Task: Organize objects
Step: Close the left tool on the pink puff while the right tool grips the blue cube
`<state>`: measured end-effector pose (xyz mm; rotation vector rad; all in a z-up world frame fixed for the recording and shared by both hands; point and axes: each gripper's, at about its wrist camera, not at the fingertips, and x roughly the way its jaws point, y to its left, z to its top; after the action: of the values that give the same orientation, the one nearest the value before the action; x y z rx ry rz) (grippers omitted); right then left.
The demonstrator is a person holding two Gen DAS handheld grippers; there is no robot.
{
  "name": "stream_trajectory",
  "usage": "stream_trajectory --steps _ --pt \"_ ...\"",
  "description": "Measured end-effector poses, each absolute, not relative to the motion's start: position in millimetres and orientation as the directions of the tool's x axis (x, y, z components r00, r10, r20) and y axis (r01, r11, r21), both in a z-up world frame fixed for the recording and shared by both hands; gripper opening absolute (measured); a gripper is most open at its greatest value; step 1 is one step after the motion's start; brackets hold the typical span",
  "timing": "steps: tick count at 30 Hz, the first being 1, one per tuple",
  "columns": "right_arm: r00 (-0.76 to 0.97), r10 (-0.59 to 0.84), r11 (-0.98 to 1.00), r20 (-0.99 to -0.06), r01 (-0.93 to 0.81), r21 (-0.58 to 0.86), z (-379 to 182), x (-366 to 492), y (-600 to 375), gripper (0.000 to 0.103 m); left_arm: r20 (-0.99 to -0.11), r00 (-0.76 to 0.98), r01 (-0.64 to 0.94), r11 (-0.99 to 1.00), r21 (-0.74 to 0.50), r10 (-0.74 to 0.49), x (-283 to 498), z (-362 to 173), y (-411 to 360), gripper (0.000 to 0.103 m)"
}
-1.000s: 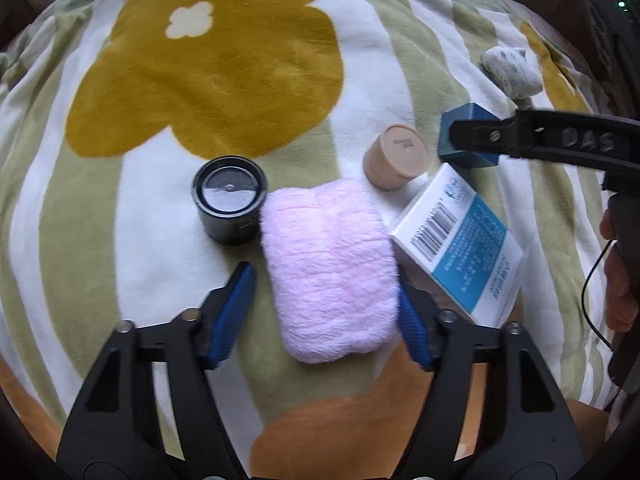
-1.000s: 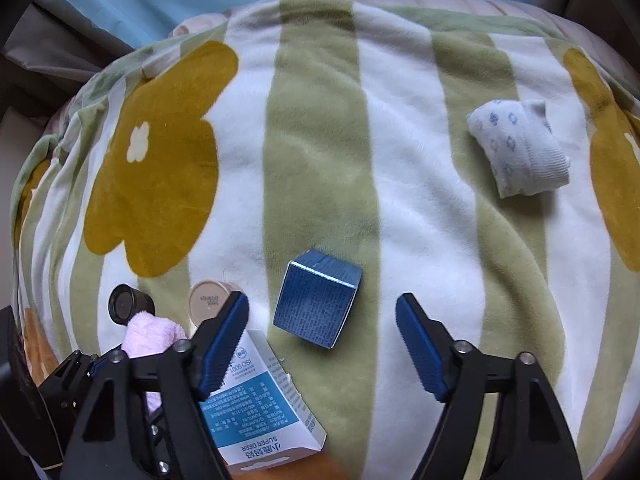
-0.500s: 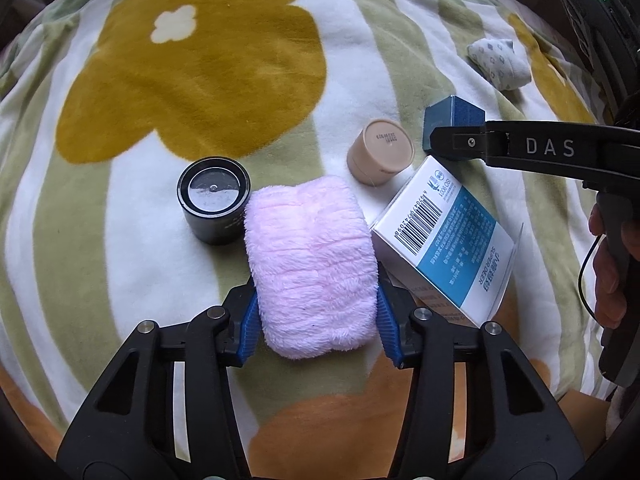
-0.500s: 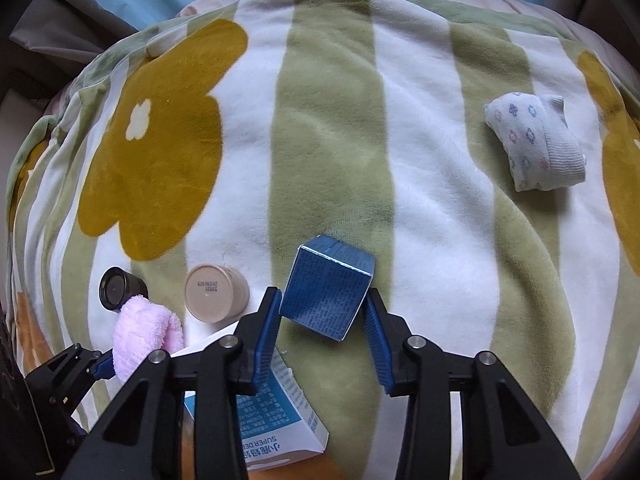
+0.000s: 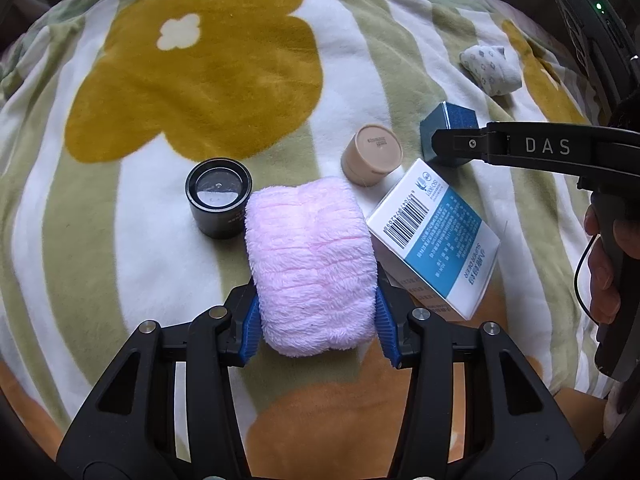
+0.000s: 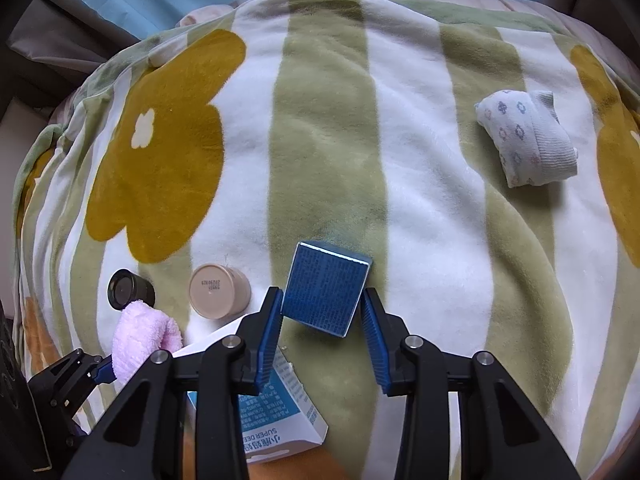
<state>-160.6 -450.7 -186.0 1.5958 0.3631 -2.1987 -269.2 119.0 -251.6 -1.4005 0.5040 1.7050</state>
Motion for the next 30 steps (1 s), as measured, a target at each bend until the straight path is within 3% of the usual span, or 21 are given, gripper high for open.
stream_trajectory --steps 19,30 --pt "-0.307 -0.184 -0.882 -0.934 0.471 0.019 -160 -133 -451 0.034 -0.908 -0.036 -0.8 -0.557 -0.224 0.417 -263 -210 94 0.043" --pt "-0.355 -0.22 -0.848 -0.908 0.531 -0.002 -108 -99 -450 0.034 -0.879 -0.049 -0.82 -0.521 -0.235 0.474 -241 -157 72 0.043"
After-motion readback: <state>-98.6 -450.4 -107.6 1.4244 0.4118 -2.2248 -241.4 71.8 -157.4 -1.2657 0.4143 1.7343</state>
